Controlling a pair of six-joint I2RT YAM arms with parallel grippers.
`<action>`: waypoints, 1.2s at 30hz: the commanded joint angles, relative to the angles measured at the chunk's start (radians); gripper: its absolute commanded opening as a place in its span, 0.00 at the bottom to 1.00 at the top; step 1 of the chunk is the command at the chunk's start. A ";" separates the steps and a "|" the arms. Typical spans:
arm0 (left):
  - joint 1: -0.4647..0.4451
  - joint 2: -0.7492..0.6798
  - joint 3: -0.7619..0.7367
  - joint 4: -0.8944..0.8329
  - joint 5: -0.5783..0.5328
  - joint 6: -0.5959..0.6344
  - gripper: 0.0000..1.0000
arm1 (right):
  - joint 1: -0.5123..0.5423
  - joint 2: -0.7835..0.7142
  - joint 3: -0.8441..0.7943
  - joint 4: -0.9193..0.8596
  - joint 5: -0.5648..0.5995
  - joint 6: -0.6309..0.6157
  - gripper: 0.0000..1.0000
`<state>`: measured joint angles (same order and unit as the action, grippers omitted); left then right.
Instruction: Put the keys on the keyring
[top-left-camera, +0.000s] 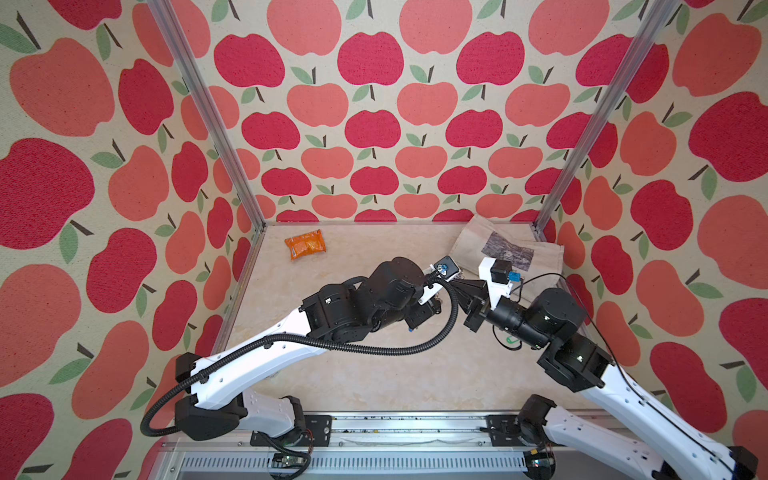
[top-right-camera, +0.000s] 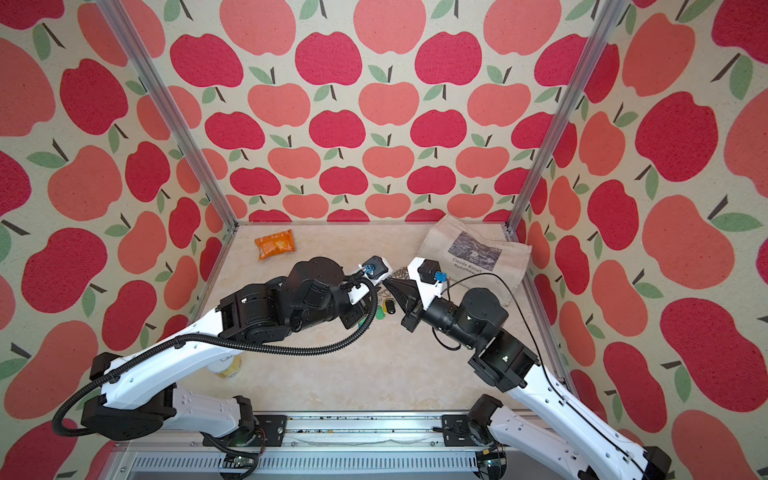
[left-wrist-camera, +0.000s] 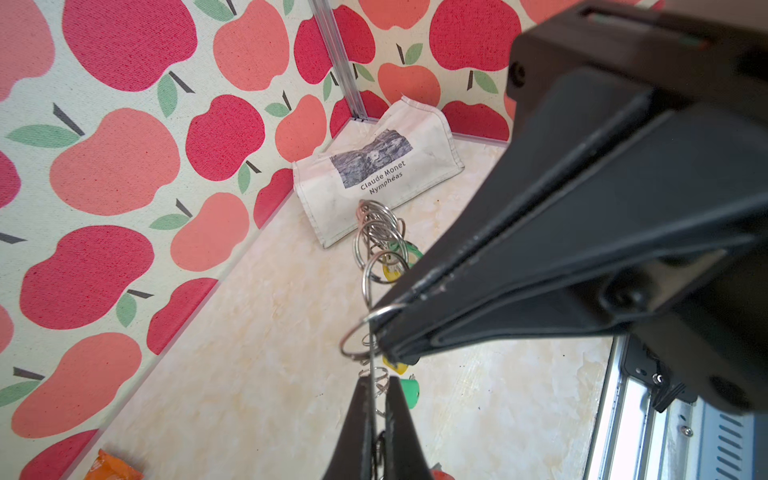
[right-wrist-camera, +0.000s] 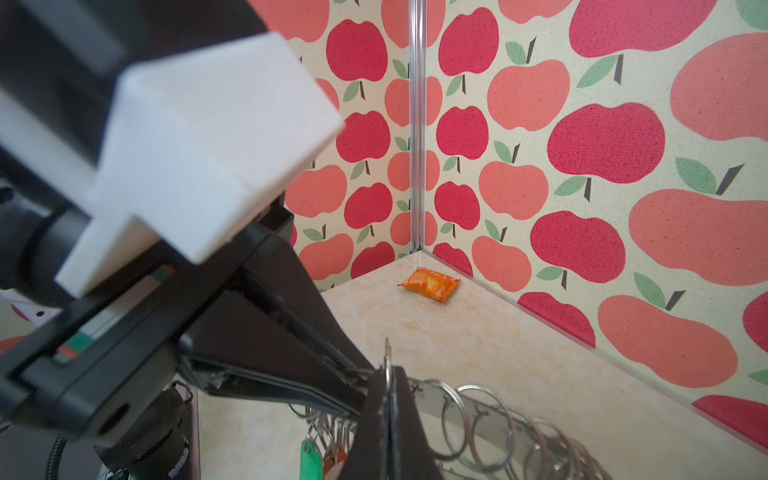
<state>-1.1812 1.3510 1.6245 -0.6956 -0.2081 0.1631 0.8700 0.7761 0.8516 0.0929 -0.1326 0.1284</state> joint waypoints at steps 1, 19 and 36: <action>-0.048 -0.005 -0.018 0.088 0.342 -0.017 0.00 | -0.021 0.038 -0.069 0.220 0.048 0.085 0.00; 0.135 -0.259 -0.163 0.249 0.486 -0.042 0.55 | -0.107 -0.053 -0.023 0.112 -0.369 0.010 0.00; 0.142 -0.240 -0.176 0.246 0.541 0.029 0.35 | -0.112 0.001 0.017 0.231 -0.600 0.138 0.00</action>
<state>-1.0428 1.1320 1.4570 -0.4637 0.3161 0.1780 0.7628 0.7856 0.8268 0.2436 -0.6888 0.2298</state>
